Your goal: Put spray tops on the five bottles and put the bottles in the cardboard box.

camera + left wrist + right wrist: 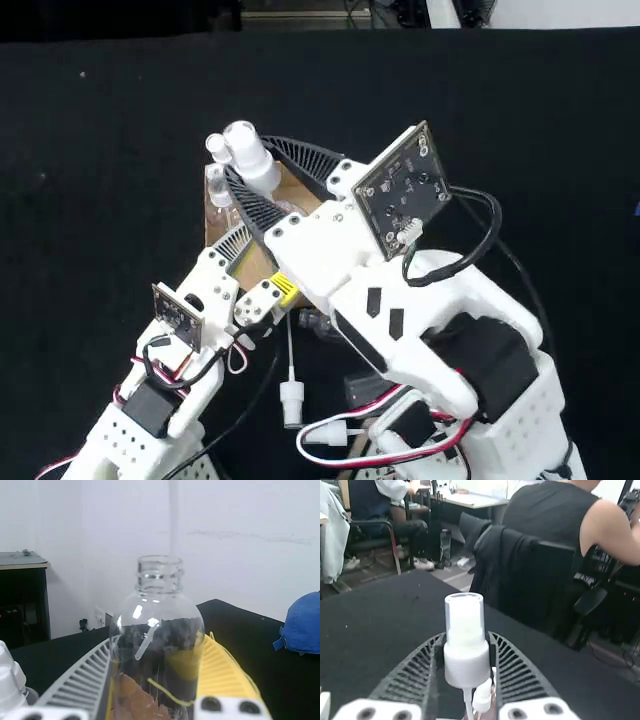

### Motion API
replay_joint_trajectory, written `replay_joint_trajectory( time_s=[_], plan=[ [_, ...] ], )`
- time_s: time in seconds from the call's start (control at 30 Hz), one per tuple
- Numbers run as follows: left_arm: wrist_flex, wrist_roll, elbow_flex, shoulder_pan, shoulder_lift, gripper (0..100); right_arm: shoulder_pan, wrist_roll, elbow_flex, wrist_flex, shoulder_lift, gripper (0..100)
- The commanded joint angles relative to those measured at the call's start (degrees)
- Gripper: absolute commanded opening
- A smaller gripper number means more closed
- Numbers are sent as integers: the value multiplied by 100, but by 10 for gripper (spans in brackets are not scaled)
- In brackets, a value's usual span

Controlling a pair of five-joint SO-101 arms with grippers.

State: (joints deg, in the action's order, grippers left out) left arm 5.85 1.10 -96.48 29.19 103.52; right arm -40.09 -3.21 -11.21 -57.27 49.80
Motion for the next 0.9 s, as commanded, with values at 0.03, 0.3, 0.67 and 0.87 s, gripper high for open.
replay_joint_trajectory(
  time_s=[0.03,0.3,0.67,0.87],
  plan=[
    [-114,44,-84,4,105,30,-141,-9,31,-440,-31,57],
    [-114,44,-84,4,105,30,-176,18,119,-862,92,204],
    [-114,44,-84,4,105,30,615,-580,268,-1196,963,90],
    [-114,44,-84,4,105,30,2848,-949,-163,-2022,840,85]
  ],
)
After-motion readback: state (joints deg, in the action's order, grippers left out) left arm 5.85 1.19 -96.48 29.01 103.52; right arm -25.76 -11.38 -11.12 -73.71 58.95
